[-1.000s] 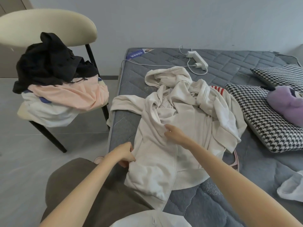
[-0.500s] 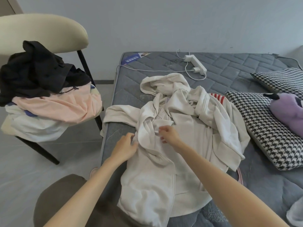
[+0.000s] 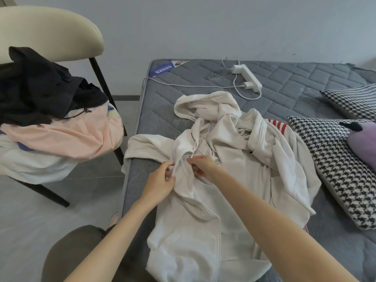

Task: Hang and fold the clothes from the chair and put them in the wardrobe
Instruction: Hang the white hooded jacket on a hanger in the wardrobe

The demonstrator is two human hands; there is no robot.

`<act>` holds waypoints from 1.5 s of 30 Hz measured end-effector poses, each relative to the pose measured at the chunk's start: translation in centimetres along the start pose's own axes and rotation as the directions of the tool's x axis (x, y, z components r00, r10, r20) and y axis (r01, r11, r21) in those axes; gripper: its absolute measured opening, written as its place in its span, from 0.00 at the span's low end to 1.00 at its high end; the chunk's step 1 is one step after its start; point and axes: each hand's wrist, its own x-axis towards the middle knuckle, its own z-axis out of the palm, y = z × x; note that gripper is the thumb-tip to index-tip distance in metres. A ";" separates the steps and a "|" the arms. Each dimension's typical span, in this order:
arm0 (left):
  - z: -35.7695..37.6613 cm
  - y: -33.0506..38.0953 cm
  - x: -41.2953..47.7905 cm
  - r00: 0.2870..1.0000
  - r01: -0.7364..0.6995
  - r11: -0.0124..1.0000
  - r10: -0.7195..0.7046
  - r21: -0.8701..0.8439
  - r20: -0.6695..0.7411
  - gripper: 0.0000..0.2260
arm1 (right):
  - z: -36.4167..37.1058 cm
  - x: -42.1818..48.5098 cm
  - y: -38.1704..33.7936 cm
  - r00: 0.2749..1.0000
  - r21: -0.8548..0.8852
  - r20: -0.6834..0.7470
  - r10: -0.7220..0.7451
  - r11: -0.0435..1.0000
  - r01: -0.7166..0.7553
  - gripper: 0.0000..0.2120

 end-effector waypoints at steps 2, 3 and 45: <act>-0.2 0.2 0.1 1.000 0.004 1.000 -0.003 -0.031 0.012 0.17 | -0.7 -0.2 -0.5 1.000 0.018 -0.026 -0.016 1.000 0.017 0.15; -0.2 0.4 0.1 1.000 0.003 0.999 -0.002 -0.043 0.014 0.17 | -1.3 -0.4 -0.9 0.998 0.023 -0.046 -0.036 0.999 0.037 0.13; -1.1 -0.9 1.2 0.983 0.154 0.981 -0.164 0.116 0.077 0.11 | -6.7 -2.5 -3.0 0.917 -0.531 -0.243 -0.317 0.834 0.148 0.25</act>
